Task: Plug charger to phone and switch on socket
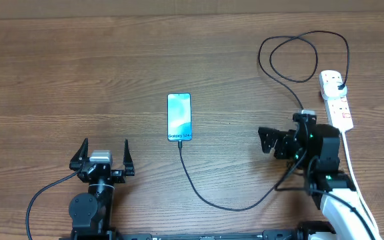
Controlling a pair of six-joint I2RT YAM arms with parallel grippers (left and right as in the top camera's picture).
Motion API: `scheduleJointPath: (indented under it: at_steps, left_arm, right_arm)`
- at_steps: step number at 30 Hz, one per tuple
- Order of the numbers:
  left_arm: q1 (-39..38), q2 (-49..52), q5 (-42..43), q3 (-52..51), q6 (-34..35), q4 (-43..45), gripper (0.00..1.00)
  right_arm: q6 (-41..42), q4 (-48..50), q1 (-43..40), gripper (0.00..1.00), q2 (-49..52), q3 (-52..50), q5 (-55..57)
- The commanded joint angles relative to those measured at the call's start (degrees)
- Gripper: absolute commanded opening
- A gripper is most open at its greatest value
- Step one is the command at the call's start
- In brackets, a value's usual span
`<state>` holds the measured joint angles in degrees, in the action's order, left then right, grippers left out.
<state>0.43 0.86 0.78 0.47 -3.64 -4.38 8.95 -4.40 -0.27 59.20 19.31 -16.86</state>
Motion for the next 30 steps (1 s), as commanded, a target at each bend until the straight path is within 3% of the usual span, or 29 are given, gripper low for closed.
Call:
scheduleJointPath:
  at_steps: [1, 7, 14, 22, 30]
  left_arm:
    - [0.31, -0.61, -0.33, -0.2, -1.51, -0.09, 1.0]
    - [0.31, -0.61, -0.33, -0.2, -1.51, -0.09, 1.0]
    - [0.31, -0.61, -0.33, -0.2, -1.51, -0.09, 1.0]
    - [0.31, -0.61, -0.33, -0.2, -1.51, -0.09, 0.99]
    - [0.31, -0.61, -0.33, -0.2, -1.51, -0.09, 0.99]
  right_arm:
    - [-0.5, 1.95, 0.33, 1.0, -3.06, -4.07, -0.83]
    - [-0.42, 8.94, 0.31, 1.0, -9.22, -11.69, -2.47]
    - [0.04, 10.25, 0.22, 1.0, -19.45, -18.91, -2.86]
    - [-0.04, 1.14, 0.24, 1.0, -30.58, -18.88, -2.78]
    - [-0.02, 1.11, 0.76, 1.0, -40.96, -18.88, -4.28]
